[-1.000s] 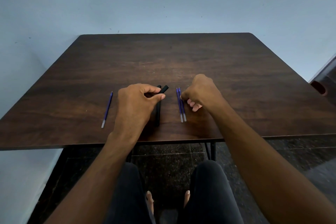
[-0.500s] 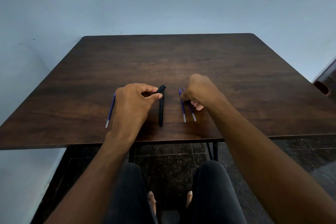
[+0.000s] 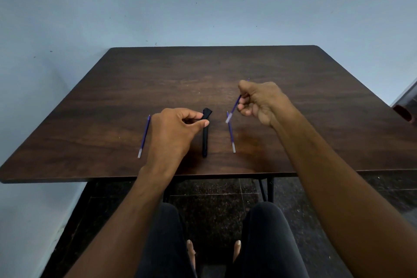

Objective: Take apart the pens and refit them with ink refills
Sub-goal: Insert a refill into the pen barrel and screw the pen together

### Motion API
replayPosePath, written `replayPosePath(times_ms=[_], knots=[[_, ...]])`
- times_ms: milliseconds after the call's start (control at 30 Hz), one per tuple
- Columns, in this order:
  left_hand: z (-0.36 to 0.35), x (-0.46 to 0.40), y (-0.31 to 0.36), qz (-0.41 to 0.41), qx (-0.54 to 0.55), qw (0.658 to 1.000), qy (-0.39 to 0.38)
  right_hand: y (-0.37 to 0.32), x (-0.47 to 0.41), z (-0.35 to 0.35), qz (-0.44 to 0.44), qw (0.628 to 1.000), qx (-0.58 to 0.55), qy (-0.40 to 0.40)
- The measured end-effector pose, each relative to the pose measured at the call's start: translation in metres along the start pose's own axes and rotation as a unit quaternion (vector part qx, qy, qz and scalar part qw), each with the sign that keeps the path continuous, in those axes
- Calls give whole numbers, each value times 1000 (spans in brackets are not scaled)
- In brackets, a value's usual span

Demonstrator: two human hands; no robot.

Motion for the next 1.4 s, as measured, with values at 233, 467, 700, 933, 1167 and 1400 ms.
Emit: replayPosePath(times_ms=[233, 467, 700, 933, 1167, 1400], knots=[[-3, -1, 4, -4, 14, 1000, 2, -9, 11, -11, 80, 995, -61, 12], [-3, -2, 3, -17, 13, 1000, 2, -5, 12, -12, 100, 993, -63, 26], [-5, -6, -5, -18, -10, 1000, 6, 0, 13, -12, 118, 991, -67, -1], [-7, -10, -14, -13, -26, 999, 18, 1, 15, -16, 148, 987, -54, -34], [-6, -10, -12, -15, -16, 999, 27, 6, 17, -24, 147, 987, -38, -51], [-6, -10, -7, -46, -13, 998, 27, 18, 19, -34, 117, 987, 14, -108]])
Point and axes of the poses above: each hand's wrist, its own x-axis away from the middle knuckle, its own z-axis out of the back of the hand, y = z × x, the point moved 3 cm from there along -x, towards the middle knuckle, and after that the axes turned 3 degrees about x, right-handed, at the moved point
